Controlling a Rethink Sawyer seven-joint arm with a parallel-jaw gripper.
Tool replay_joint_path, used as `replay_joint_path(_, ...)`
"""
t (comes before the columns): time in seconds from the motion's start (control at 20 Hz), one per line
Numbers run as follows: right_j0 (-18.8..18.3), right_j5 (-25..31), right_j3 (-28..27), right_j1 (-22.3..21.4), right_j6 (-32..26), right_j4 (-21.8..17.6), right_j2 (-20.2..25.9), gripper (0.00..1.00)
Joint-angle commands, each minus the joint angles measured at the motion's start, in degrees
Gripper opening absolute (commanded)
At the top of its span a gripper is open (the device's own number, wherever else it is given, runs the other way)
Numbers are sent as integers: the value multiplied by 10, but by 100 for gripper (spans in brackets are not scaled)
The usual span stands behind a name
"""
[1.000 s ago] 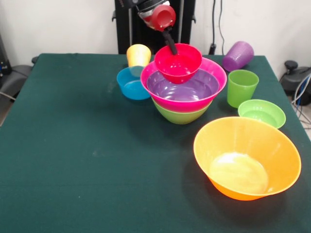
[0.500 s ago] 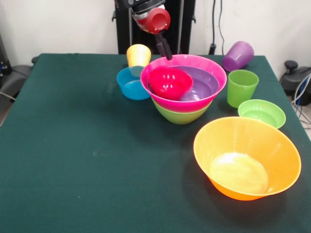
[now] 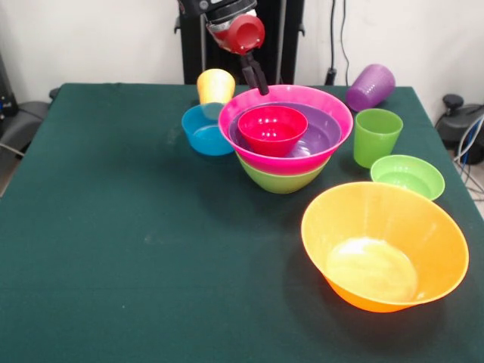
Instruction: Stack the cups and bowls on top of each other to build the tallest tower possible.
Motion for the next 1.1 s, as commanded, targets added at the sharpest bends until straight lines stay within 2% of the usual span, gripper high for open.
replay_joint_path(0.05,25,-8,-30,32,11,-14,-29,100)
replay_joint_path(0.4,26,13,-47,16,-4,-20,-38,100)
replay_joint_path(0.8,-37,106,-66,-59,-87,63,-5,100)
replay_joint_path(0.9,-43,117,-76,-66,-103,63,-9,100)
replay_joint_path(1.1,-41,120,-93,-63,-111,37,-26,100)
